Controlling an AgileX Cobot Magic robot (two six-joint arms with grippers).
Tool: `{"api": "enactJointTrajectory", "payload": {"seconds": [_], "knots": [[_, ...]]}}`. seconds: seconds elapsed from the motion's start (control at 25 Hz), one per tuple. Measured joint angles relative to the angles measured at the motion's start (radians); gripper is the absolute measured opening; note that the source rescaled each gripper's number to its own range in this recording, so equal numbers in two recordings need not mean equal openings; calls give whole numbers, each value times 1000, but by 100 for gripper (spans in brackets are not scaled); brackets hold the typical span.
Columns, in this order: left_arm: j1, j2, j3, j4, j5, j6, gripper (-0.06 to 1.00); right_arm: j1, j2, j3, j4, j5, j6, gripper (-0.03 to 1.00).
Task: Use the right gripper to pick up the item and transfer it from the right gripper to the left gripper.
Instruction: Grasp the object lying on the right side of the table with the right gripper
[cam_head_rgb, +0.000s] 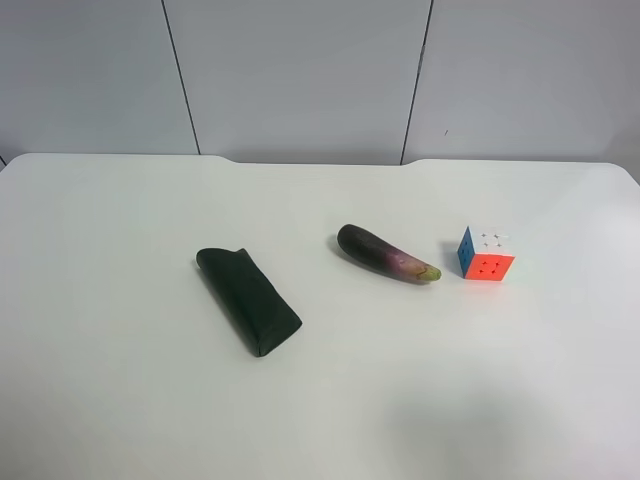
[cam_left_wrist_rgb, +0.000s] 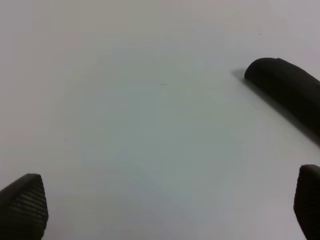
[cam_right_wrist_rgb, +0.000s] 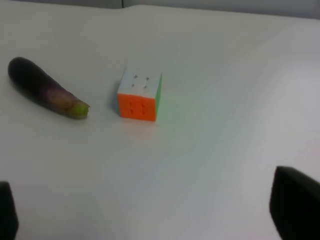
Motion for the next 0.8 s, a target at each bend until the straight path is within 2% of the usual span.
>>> {"api": "enactJointTrajectory", "payload": {"seconds": [0.56, 0.8], "knots": [[0, 0, 0, 0, 0, -1, 100, 0, 0, 0, -8, -5, 1, 100], [0, 0, 0, 0, 0, -1, 100, 0, 42, -15, -48, -4, 47, 100]]}}
